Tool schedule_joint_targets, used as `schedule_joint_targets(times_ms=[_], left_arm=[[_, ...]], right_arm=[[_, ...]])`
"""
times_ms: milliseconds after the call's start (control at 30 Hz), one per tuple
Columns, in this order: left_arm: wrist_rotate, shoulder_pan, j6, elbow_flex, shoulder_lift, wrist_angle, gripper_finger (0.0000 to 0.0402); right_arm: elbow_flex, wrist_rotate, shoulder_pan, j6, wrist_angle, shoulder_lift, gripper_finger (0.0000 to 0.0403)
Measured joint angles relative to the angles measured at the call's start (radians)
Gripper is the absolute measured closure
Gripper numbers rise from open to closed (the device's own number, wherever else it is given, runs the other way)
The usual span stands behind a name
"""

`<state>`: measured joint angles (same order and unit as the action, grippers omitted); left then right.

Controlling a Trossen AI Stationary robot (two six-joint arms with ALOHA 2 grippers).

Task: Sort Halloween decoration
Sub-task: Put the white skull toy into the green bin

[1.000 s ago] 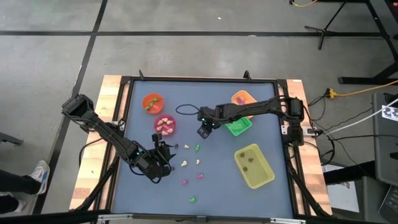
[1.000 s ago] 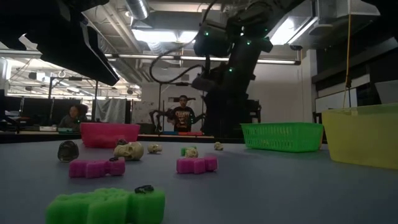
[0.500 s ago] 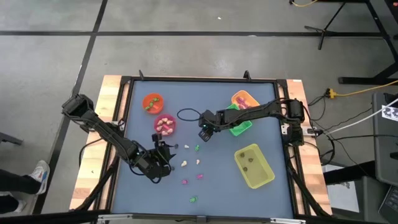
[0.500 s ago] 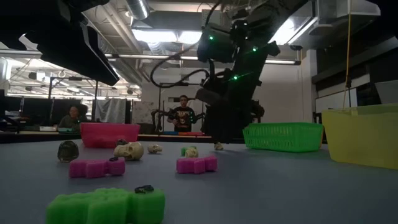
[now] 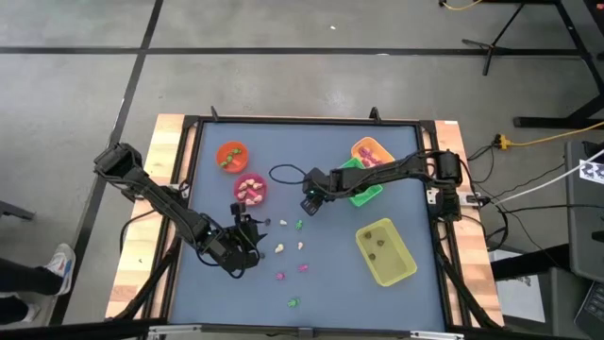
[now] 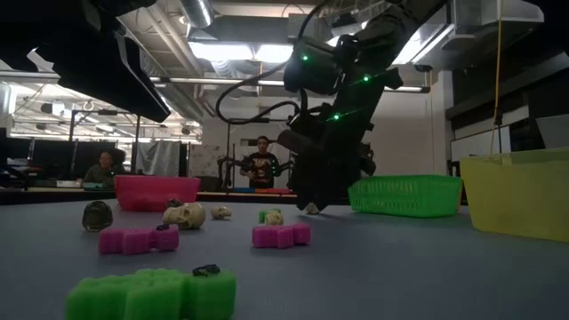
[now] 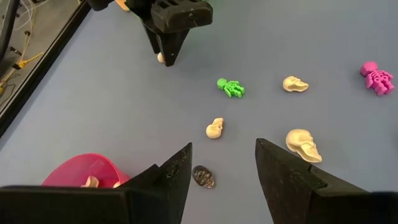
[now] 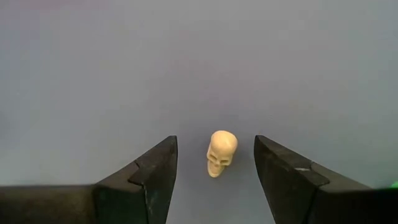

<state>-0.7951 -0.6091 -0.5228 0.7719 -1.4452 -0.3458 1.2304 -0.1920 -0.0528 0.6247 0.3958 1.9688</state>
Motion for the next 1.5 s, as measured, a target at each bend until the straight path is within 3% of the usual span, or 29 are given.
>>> schedule_joint_targets(times_ms=[867, 1267, 1500], left_arm=[[0.0, 0.0, 0.001, 0.0, 0.0, 0.002, 0.0241], [0.0, 0.0, 0.001, 0.0, 0.0, 0.002, 0.0241], [0.0, 0.0, 0.0, 0.0, 0.0, 0.002, 0.0241]], right_arm=[[0.003, -0.001, 0.001, 0.002, -0.003, 0.034, 0.0199], [0.002, 0.0, 0.0, 0.003, -0.004, 0.035, 0.0325], [0.0, 0.004, 0.0, 0.001, -0.002, 0.024, 0.0361]])
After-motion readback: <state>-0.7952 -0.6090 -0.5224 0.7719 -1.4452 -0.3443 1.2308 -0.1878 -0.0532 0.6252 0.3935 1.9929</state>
